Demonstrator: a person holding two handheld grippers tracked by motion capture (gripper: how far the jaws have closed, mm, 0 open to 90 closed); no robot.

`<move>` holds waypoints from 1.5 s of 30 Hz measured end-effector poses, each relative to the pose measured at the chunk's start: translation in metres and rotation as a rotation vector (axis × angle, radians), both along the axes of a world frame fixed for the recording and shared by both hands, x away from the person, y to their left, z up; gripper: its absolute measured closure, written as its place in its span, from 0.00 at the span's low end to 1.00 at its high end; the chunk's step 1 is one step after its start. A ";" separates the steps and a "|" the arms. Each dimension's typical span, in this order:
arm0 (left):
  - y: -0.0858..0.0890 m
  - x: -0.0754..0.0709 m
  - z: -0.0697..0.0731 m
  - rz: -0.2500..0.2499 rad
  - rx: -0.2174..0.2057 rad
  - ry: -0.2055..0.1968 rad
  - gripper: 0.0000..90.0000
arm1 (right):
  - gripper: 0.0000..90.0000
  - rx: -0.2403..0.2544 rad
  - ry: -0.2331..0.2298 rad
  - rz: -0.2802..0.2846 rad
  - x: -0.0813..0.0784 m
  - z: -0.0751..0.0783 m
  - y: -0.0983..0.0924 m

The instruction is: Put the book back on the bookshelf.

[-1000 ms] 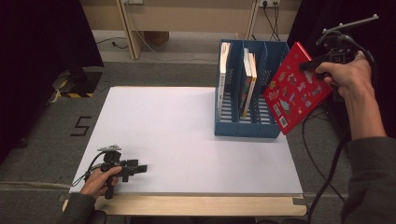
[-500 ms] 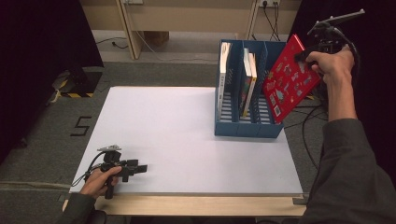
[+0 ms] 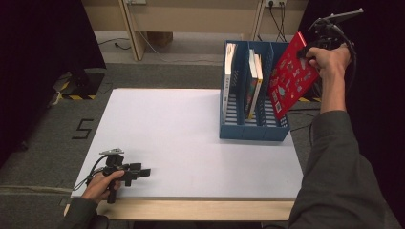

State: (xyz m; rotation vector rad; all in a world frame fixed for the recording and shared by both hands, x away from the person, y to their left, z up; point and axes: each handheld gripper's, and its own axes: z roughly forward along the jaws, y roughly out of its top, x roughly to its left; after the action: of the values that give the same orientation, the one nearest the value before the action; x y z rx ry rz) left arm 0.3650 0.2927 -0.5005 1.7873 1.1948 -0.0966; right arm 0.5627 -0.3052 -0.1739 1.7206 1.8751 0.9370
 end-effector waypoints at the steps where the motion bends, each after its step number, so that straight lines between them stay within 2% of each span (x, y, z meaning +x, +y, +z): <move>1: 0.000 0.000 0.000 0.000 0.000 0.000 0.28 | 0.88 -0.003 0.000 -0.001 0.002 -0.002 0.000; 7: 0.000 0.000 0.000 0.000 0.002 -0.002 0.28 | 0.88 -0.001 0.007 -0.013 0.014 -0.012 0.003; 19: 0.000 -0.001 0.000 -0.002 0.005 -0.007 0.28 | 0.88 0.009 0.036 -0.021 0.037 -0.042 0.008; 35: -0.001 -0.001 0.000 -0.001 0.010 -0.009 0.28 | 0.87 -0.002 0.083 -0.010 0.056 -0.077 0.019; 45: -0.001 -0.001 0.000 -0.003 0.013 -0.011 0.28 | 0.85 0.006 0.080 -0.004 0.060 -0.082 0.026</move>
State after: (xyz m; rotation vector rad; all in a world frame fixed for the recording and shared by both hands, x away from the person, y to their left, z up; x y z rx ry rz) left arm 0.3638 0.2915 -0.5003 1.7986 1.1876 -0.0808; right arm 0.6232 -0.2794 -0.2557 1.7888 1.9202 0.8850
